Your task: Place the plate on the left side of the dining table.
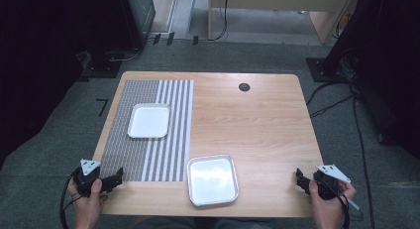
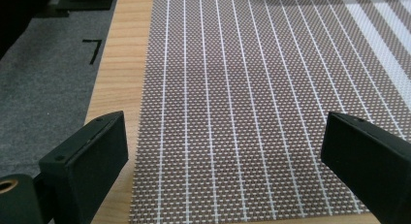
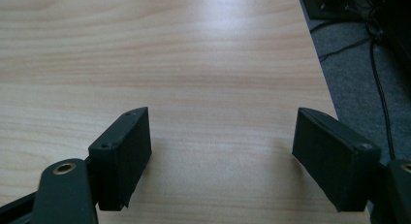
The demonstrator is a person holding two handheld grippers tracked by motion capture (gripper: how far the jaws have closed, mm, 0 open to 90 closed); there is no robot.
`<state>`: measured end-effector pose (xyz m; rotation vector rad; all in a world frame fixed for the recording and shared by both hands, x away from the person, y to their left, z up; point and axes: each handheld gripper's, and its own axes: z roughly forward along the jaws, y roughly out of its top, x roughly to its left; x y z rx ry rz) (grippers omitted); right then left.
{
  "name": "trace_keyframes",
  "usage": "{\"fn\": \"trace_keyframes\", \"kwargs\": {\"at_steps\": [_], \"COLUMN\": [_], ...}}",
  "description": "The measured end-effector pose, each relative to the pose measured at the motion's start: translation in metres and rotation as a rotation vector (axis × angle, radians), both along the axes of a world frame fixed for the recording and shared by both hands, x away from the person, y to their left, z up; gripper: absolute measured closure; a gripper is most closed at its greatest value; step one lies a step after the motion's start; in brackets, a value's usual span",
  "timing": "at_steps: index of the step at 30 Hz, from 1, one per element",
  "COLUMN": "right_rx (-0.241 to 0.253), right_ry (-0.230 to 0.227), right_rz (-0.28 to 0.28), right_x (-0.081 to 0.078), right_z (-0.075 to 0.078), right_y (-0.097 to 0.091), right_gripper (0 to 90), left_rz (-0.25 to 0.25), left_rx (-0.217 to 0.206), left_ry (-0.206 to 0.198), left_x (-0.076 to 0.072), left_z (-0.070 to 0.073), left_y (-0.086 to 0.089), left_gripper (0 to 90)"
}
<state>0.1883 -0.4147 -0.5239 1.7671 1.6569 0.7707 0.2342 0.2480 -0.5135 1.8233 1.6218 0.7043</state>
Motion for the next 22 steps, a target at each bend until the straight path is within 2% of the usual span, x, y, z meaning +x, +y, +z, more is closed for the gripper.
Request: {"fn": "trace_keyframes", "kwargs": {"at_steps": [3,5,22], "right_rx": [-0.005,0.003,0.014], "right_ry": [0.014,0.017,0.020], "right_rz": [0.011,0.009,0.009], "right_x": [0.0012,0.0012,0.0011], "right_z": [-0.0006,-0.0007,-0.0009], "right_y": [0.0007,0.0000,-0.0008], "right_gripper": [20.7,20.3,19.9], "left_rz": [-0.005,0.002,-0.001], "left_rx": [-0.011,-0.005,-0.003], "left_ry": [0.035,0.040,0.030], "left_x": [0.0028,0.0034,0.0028], "left_z": [-0.0021,-0.0032,-0.0043], "left_y": [0.0017,0.0014,0.0008], "left_gripper": [3.0,3.1,3.1]}}
